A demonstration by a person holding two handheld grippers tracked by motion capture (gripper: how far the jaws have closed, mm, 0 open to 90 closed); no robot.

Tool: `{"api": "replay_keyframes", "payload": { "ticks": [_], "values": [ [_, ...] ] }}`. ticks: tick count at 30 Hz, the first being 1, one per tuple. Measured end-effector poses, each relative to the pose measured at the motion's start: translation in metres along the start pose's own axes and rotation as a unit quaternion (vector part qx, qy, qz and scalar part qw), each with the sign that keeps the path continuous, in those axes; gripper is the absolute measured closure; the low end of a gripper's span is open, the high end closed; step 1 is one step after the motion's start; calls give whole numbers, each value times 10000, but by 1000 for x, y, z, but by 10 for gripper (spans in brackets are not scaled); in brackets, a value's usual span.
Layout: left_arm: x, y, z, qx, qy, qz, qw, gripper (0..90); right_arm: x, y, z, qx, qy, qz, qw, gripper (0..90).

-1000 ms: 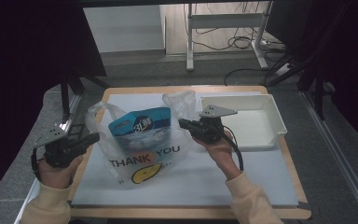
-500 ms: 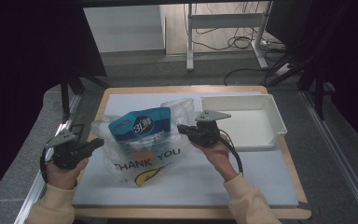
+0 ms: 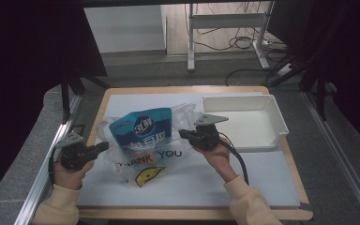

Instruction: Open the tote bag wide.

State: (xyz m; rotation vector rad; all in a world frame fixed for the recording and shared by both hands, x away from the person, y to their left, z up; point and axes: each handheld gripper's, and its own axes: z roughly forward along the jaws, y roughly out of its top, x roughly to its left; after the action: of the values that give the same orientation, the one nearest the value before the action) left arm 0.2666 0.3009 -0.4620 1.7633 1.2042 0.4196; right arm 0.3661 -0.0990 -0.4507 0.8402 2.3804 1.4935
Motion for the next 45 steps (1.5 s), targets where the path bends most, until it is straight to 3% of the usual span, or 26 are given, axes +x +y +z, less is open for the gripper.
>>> {"api": "replay_keyframes", "payload": {
  "ticks": [7,15,26,30,45],
  "values": [
    [5,-8,7,146,-36,-136,9998,899,-3,-11,3,184,1,95,9998,886],
    [7,-14,9,223,-14,-147,9996,899,-2,-15,6,241,-29,94,9997,886],
    [8,-31,16,453,-7,-194,9988,899,0,-29,14,524,-28,102,9986,886],
    [9,-38,21,592,1,-192,9981,899,-1,-41,21,817,-100,156,9965,886],
    [11,-53,38,949,10,-240,9952,899,0,-58,34,1255,-191,133,9918,886]
  ]
}}
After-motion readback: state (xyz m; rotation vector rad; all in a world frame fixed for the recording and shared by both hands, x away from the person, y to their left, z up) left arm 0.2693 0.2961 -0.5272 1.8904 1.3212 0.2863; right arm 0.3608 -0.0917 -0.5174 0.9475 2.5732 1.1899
